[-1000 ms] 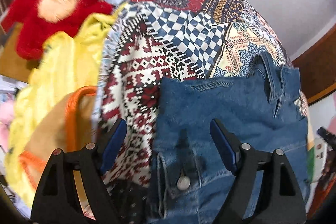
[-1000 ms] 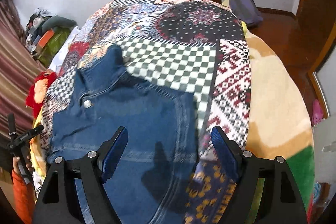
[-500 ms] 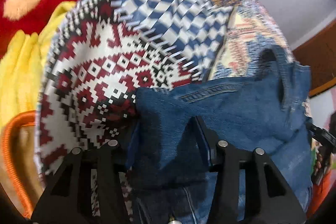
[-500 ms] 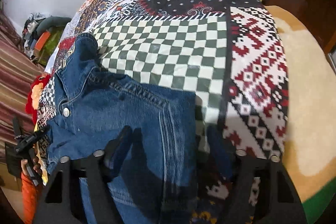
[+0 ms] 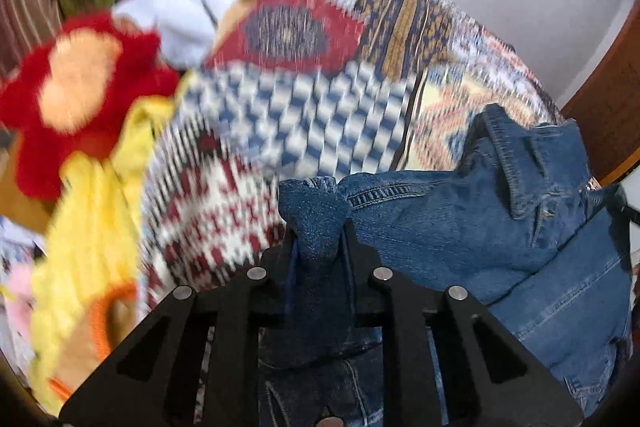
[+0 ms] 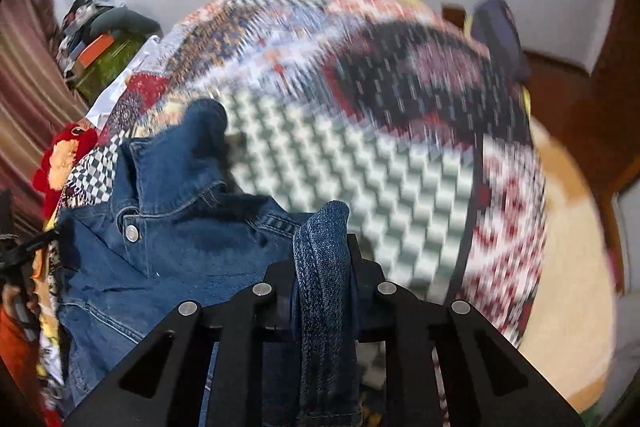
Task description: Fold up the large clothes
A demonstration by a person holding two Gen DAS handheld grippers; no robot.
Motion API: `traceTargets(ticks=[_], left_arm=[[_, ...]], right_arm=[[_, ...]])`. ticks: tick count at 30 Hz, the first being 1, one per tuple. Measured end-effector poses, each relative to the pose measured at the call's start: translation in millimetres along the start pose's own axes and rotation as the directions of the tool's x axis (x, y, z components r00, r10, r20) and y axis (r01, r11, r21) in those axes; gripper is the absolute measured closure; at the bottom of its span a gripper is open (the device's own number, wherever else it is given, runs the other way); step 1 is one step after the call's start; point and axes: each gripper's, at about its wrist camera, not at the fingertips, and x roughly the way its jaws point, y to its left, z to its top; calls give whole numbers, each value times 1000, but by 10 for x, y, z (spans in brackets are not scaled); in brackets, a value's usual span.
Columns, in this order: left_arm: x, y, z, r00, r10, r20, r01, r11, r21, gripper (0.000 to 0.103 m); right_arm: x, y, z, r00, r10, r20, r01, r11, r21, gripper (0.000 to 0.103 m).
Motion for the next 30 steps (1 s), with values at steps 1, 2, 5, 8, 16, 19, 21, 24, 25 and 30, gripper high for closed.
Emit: traceTargets(ticks=[1, 2, 5, 8, 16, 19, 21, 24, 25, 30], left_arm=[[-49, -8, 60, 1000, 7, 16, -7, 1000, 1, 85], [-81, -20, 128, 999, 15, 34, -15, 1000, 5, 85], [-130, -9, 330, 996, 38, 75, -37, 999, -5, 85], [24, 22, 482, 995, 74, 72, -74, 997, -4, 85], [557, 59, 448, 992, 122, -11, -122, 993, 11, 83], [651, 63, 446, 991, 133, -20, -133, 991, 1, 79], [707, 67, 443, 990, 141, -29, -141, 990, -1, 75], [742, 83, 429, 989, 144, -31, -145, 989, -9, 73], [741, 85, 425, 989, 145, -31, -146, 989, -14, 73], [695, 46, 417, 985, 164, -61, -165, 986, -16, 70]], right_arm=[[-21, 39, 79, 1000, -10, 18, 10, 1000, -15, 88], [-37, 72, 166, 999, -17, 40, 18, 1000, -23, 88], [-2, 118, 436, 995, -40, 91, 44, 998, -36, 88], [171, 134, 596, 992, -75, 101, 80, 996, -48, 88], [765, 33, 477, 986, -165, 28, 167, 980, -111, 87], [898, -46, 388, 987, -162, -4, 160, 979, -125, 87], [936, -77, 358, 987, -159, -16, 155, 979, -130, 85], [925, -94, 345, 968, -251, -8, 248, 961, -123, 50], [919, -89, 346, 951, -309, 1, 307, 943, -131, 28], [762, -129, 309, 950, -312, -5, 308, 939, -151, 24]])
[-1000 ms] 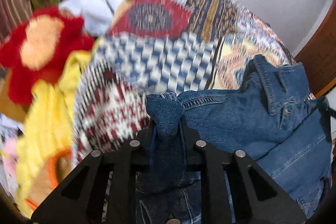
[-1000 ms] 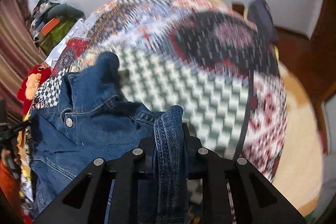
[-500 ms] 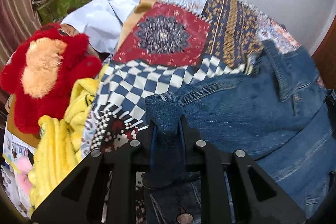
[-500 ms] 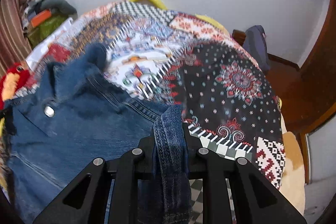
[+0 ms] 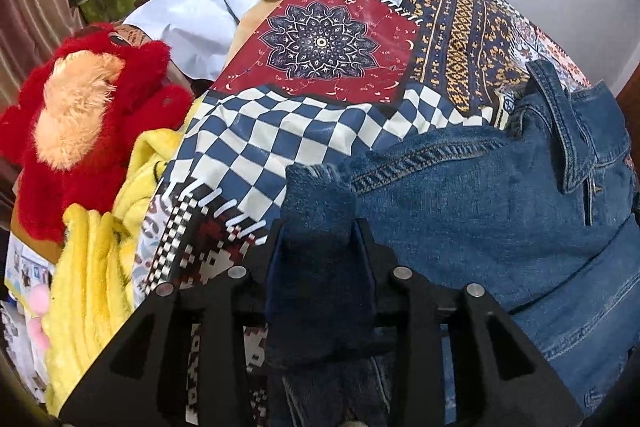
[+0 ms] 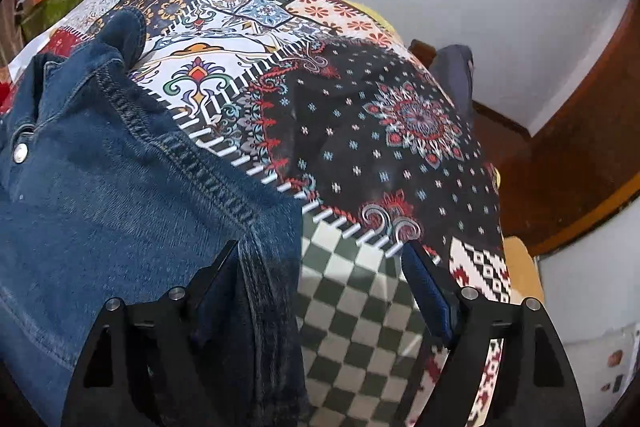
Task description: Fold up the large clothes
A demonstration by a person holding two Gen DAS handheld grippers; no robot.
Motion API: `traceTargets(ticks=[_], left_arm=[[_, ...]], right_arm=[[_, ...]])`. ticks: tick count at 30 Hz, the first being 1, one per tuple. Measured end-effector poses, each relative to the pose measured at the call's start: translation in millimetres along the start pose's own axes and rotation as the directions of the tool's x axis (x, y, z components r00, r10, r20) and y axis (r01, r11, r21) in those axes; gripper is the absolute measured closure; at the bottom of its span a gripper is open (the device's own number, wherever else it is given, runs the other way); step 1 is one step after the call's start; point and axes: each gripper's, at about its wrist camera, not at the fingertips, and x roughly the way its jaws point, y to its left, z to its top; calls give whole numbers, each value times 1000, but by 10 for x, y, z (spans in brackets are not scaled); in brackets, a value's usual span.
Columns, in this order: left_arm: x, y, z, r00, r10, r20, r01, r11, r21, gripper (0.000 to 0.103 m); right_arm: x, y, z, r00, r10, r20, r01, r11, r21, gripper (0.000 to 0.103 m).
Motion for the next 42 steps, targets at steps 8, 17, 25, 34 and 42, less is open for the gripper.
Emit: traceTargets(ticks=[8, 17, 25, 34, 42], left_arm=[[-499, -72, -138, 1000, -7, 10, 7, 999, 45, 70], [-1530, -122, -639, 990, -107, 91, 98, 990, 96, 50], [-2089, 68, -1364, 978, -174, 118, 166, 984, 70, 12], [-1883, 483, -2208, 980, -197, -9, 195, 974, -113, 12], [-1621, 527, -2811, 944, -316, -100, 285, 928, -242, 12]], right_arm=[[-923, -10, -178, 995, 3, 101, 4, 998, -70, 24], [-2062, -14, -606, 975, 104, 196, -96, 994, -49, 19], [-2585, -44, -1287, 955, 223, 196, -232, 972, 23, 17], [-2475, -87, -2209, 934, 351, 62, -356, 916, 186, 17], [-2295, -177, -2691, 894, 449, -9, -418, 839, 349, 17]])
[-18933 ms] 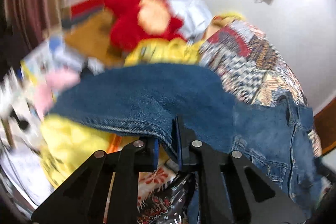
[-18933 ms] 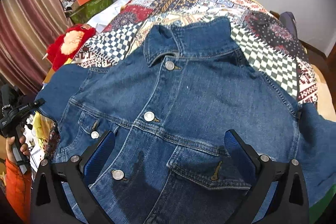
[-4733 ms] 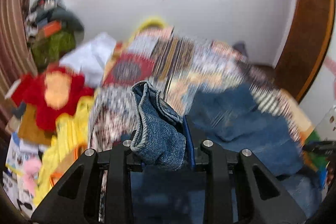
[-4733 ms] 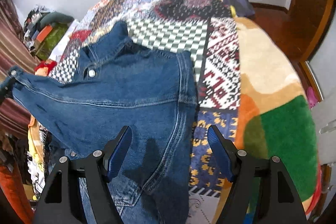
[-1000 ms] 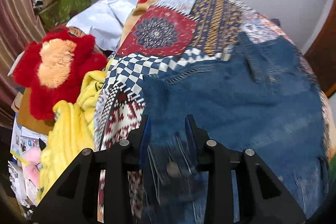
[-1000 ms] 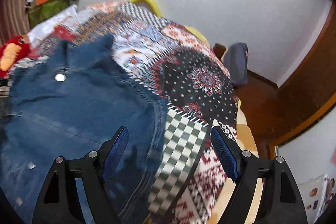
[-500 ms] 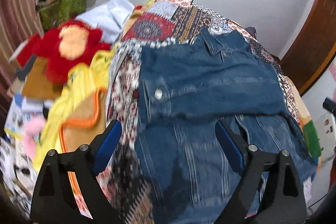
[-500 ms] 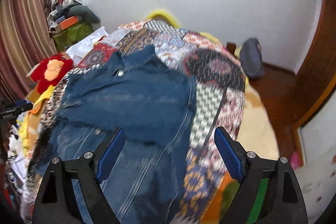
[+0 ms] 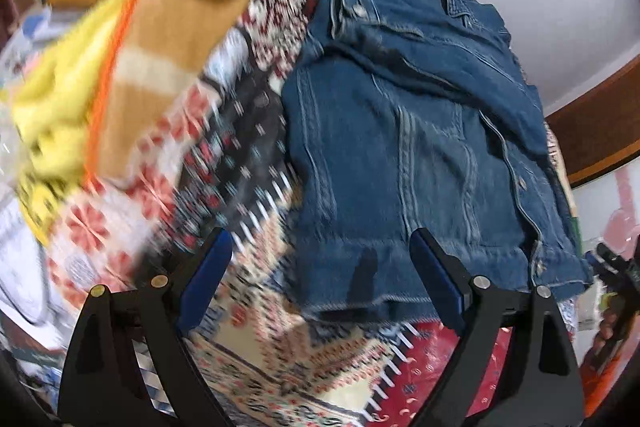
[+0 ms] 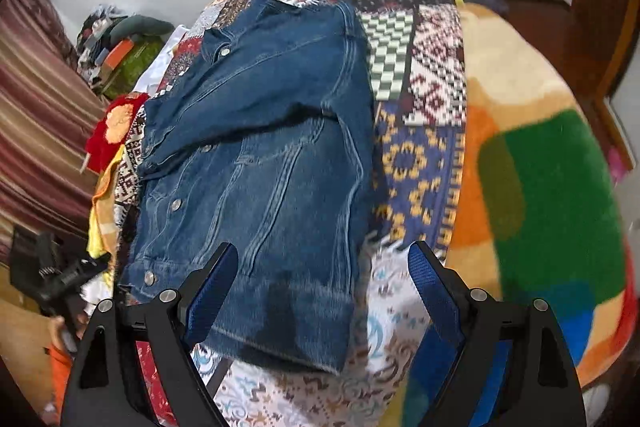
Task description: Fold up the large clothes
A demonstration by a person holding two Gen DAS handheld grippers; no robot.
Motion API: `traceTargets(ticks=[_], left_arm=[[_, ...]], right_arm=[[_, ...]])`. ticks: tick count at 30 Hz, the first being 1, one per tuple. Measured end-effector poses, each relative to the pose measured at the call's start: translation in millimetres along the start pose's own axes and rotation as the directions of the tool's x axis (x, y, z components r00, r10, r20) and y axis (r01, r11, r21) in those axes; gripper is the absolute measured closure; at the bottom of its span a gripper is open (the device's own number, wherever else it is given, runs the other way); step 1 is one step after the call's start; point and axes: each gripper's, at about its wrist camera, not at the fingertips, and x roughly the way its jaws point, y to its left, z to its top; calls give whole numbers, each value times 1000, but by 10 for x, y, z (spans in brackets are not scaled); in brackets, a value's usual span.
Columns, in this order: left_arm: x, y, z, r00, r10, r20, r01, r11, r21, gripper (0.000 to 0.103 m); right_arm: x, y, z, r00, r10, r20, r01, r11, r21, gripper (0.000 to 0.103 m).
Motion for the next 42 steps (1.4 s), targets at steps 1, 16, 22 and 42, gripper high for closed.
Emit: traceTargets(ticks=[1, 16, 22, 42], left_arm=[[46, -8, -46, 1000, -17, -12, 17, 1000, -8, 12], [262, -193, -212, 994, -87, -60, 89, 996, 23, 45], [153, -53, -207, 998, -52, -35, 53, 998, 22, 80], [-722, -868, 1127, 947, -83, 312, 10, 974, 227, 93]], right_arm=[[11, -13, -36, 1000, 4, -2, -4, 1000, 11, 17], [229, 106, -282, 997, 80, -9, -80, 997, 5, 38], [215, 72, -226, 995, 95, 21, -95, 995, 24, 73], [-125, 740, 1088, 963, 131, 234, -73, 968, -241, 88]])
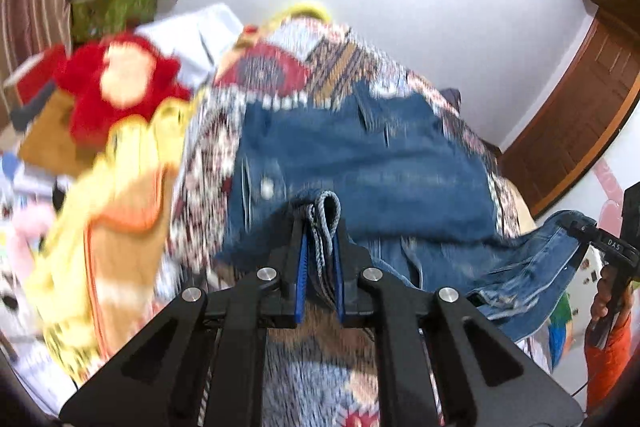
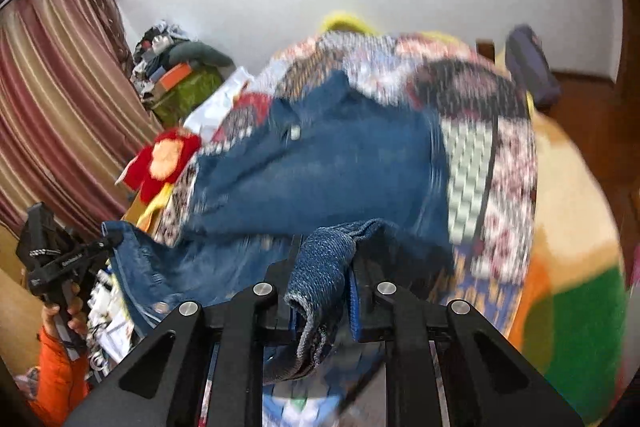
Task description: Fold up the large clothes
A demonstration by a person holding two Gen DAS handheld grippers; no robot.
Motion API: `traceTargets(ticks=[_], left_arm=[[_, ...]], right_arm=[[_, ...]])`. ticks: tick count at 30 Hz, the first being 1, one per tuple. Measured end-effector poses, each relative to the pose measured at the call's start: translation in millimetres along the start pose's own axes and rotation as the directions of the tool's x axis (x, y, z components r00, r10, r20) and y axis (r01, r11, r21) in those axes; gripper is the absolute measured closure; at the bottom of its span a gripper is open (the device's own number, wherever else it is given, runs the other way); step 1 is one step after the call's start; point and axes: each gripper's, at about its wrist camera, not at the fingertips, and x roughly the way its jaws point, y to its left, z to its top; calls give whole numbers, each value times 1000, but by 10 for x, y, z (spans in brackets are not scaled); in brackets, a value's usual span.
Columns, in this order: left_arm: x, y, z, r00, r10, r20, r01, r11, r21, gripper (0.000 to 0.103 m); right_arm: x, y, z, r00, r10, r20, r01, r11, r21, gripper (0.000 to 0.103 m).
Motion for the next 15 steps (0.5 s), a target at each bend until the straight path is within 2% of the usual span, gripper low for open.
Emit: traceTargets(ticks=[3, 7, 12, 15], left_arm=[[71, -4, 354, 998, 15, 59, -15, 1000, 7, 93], [271, -8, 822, 990, 55, 126, -55, 998, -1, 94], [834, 59, 1224, 985, 120, 120, -122, 992, 11, 103], [1183, 94, 1400, 978, 171, 119, -177, 984, 36, 103]], right_arm=[[111, -7, 391, 999, -18, 49, 19, 999, -26, 89], [382, -68, 839, 998, -23, 66, 25, 999, -23, 89], [1083, -286, 1345, 999, -52, 18, 51, 999, 16, 89], [1594, -431, 1522, 997, -72, -31, 73, 997, 36, 89]])
